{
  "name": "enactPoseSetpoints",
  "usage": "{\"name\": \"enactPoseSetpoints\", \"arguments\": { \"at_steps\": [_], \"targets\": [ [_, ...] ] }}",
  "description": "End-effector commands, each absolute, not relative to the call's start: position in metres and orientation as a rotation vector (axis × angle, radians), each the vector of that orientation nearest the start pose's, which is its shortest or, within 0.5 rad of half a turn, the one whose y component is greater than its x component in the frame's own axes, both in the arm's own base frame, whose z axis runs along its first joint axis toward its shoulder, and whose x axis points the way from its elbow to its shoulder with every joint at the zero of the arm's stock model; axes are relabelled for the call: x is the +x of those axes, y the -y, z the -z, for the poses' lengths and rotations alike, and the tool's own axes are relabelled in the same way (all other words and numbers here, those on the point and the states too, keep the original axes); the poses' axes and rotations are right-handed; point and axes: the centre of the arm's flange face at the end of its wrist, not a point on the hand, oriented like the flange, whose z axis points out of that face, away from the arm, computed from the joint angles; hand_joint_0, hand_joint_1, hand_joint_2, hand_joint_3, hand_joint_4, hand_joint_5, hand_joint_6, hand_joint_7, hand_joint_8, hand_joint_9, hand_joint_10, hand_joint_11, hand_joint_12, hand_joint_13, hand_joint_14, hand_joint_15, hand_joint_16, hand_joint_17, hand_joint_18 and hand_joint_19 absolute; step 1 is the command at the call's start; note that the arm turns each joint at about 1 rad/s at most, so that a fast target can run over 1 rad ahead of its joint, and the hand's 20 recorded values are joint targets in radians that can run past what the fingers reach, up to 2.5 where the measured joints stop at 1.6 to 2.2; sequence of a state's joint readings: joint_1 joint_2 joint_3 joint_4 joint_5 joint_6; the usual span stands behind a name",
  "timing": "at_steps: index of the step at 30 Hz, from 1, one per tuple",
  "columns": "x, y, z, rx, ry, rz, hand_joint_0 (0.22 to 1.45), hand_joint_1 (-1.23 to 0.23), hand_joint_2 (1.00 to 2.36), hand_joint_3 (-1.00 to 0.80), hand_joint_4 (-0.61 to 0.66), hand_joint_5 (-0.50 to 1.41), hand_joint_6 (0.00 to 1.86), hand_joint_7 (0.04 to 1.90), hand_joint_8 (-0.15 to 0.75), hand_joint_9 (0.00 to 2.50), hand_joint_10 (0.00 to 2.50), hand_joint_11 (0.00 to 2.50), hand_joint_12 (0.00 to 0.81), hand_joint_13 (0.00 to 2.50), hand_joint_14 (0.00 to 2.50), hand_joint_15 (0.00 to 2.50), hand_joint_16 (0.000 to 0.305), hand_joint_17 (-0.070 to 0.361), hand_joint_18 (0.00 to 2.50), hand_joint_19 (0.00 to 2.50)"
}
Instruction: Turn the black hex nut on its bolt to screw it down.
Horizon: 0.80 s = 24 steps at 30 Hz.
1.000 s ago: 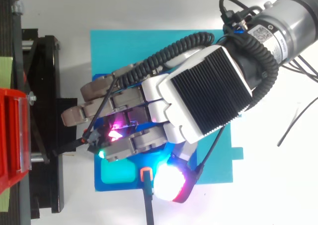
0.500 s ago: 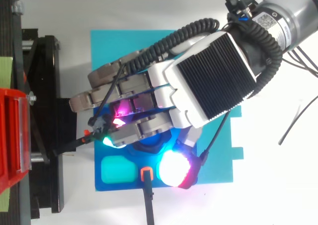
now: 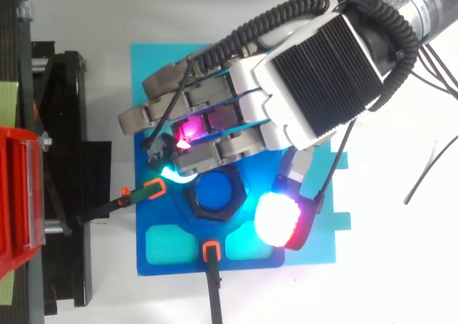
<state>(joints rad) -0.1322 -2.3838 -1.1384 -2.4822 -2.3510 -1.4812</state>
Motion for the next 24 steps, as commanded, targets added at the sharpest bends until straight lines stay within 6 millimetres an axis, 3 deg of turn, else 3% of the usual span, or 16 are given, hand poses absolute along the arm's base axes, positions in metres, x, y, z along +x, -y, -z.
{"name": "enactPoseSetpoints", "arguments": {
  "at_steps": [1,7,13,19,24],
  "targets": [
    [0.751,0.173,-0.233,-0.528,-1.281,-0.467,0.49,-0.08,1.00,-0.50,0.22,-0.03,0.60,1.26,0.321,1.06,0.01,0.29,0.368,0.56,0.00,0.02,0.054,0.121,0.64,0.35],
    [0.748,0.187,-0.237,-0.546,-1.246,-0.480,0.49,-0.11,1.00,-0.50,0.22,-0.03,0.59,1.28,0.318,1.06,0.01,0.29,0.366,0.56,0.00,0.02,0.053,0.120,0.64,0.34],
    [0.754,0.187,-0.251,-0.565,-1.195,-0.533,0.49,-0.12,1.00,-0.50,0.24,-0.03,0.54,1.33,0.322,1.06,0.01,0.28,0.366,0.56,0.00,0.02,0.053,0.119,0.64,0.34],
    [0.760,0.177,-0.256,-0.562,-1.178,-0.548,0.49,-0.15,1.00,-0.50,0.26,-0.03,0.50,1.38,0.320,1.05,0.01,0.29,0.368,0.56,0.00,0.02,0.053,0.120,0.64,0.34],
    [0.766,0.166,-0.259,-0.533,-1.164,-0.521,0.48,-0.18,1.00,-0.50,0.28,-0.04,0.50,1.30,0.321,1.02,0.01,0.29,0.373,0.55,0.00,0.02,0.054,0.121,0.64,0.34]
  ]
}}
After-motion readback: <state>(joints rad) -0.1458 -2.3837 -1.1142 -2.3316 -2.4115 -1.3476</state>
